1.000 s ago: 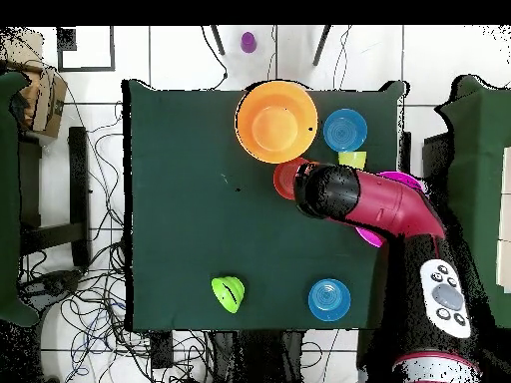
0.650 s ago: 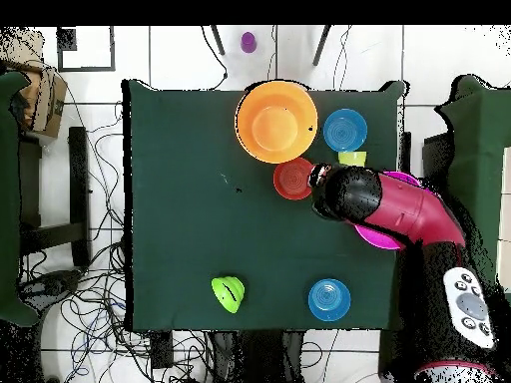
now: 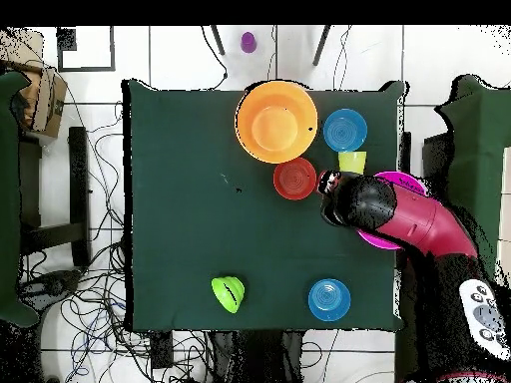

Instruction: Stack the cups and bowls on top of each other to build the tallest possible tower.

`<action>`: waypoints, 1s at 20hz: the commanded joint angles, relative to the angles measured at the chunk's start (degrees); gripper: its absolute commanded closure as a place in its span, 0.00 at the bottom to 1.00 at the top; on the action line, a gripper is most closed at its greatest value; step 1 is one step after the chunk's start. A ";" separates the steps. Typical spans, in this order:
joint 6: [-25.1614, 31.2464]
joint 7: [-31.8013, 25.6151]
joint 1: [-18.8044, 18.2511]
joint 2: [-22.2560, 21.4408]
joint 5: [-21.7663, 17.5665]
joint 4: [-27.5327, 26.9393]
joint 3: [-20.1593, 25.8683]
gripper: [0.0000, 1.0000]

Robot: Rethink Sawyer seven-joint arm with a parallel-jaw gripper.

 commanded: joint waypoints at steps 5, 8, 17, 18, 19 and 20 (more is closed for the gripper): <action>-3.89 -4.85 -6.22 0.95 -2.29 8.46 10.77 0.00; -4.01 -5.96 -7.75 1.05 -3.93 8.38 11.52 0.00; -4.17 -7.87 -11.31 2.45 -8.36 6.98 13.62 0.00; -4.45 -7.62 -11.41 2.64 -8.87 6.87 13.73 0.00; -4.67 -7.30 -11.51 2.81 -9.39 6.78 13.84 0.00; -5.04 -7.01 -11.62 2.99 -9.81 6.74 13.95 0.00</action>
